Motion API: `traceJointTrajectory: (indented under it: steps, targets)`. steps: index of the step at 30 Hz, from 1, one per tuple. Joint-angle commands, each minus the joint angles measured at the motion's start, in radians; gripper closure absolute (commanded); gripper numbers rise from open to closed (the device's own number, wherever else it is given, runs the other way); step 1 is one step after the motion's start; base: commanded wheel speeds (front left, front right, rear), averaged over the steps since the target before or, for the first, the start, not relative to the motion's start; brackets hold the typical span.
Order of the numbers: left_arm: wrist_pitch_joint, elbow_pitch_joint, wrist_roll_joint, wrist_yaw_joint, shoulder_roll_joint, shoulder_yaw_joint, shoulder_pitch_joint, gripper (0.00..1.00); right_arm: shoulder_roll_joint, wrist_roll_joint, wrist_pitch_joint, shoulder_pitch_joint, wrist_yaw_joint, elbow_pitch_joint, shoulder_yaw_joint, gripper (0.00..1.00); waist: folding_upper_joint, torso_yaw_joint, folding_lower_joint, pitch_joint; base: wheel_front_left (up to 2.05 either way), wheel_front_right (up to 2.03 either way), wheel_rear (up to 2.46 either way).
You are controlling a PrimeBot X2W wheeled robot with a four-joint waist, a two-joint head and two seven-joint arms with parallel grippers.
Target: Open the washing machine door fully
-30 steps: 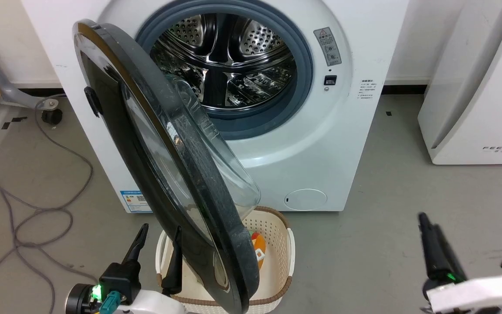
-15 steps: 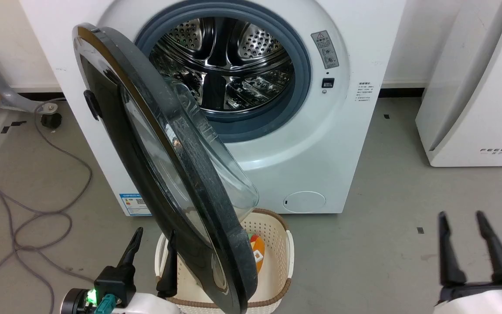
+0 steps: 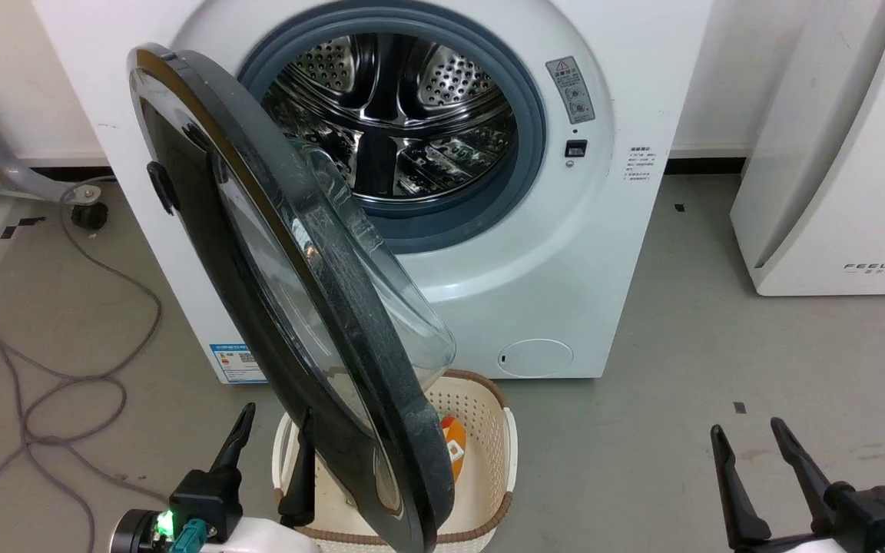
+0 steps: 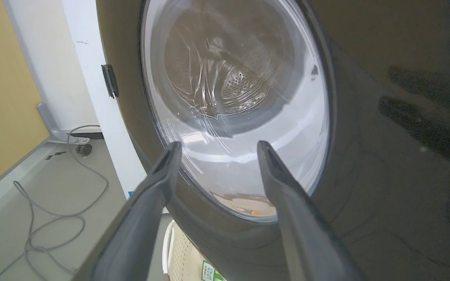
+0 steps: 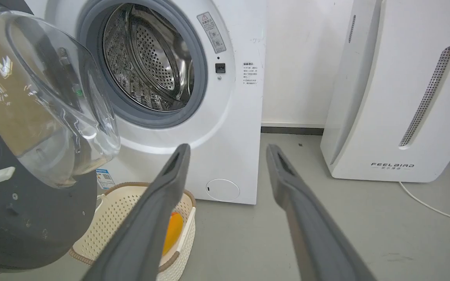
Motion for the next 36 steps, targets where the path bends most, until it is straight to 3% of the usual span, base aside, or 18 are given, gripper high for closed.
traceJointTrajectory:
  steps: [1,4,6,21,29,36]
  targets:
    - [-0.005,0.003,0.002,-0.003,0.001,0.000,0.013,0.00,0.004,0.004,-0.007,-0.008,0.005,0.005,0.002,0.00,0.0000,0.000,0.0000,0.000,0.00,0.00,0.00]
    - [-0.005,0.007,0.000,-0.004,0.001,-0.002,0.013,0.03,0.004,0.005,-0.010,-0.015,0.005,0.013,0.004,0.00,0.0000,0.000,0.0000,0.000,0.00,0.00,0.00]
    - [-0.005,0.010,-0.003,-0.005,0.001,-0.003,0.012,1.00,0.004,0.008,-0.012,-0.018,0.005,0.016,0.003,0.00,0.0000,0.001,0.0000,-0.001,0.00,0.00,0.00]
    - [-0.005,-0.062,-0.047,0.007,0.001,0.018,-0.001,1.00,0.004,0.026,-0.012,-0.027,0.005,0.033,0.002,0.00,0.0000,0.005,0.0000,0.000,0.00,0.00,0.00]
    - [-0.005,-0.253,-0.021,0.024,0.002,0.059,-0.033,1.00,0.004,0.028,-0.018,-0.031,0.005,0.040,-0.001,0.00,0.0000,0.009,0.0000,0.000,0.00,0.00,0.00]
    - [-0.005,-0.515,0.001,0.021,0.003,0.064,-0.096,1.00,0.004,0.026,-0.023,-0.034,0.005,0.045,-0.004,0.00,0.0000,0.013,0.0000,0.002,0.00,0.00,0.00]
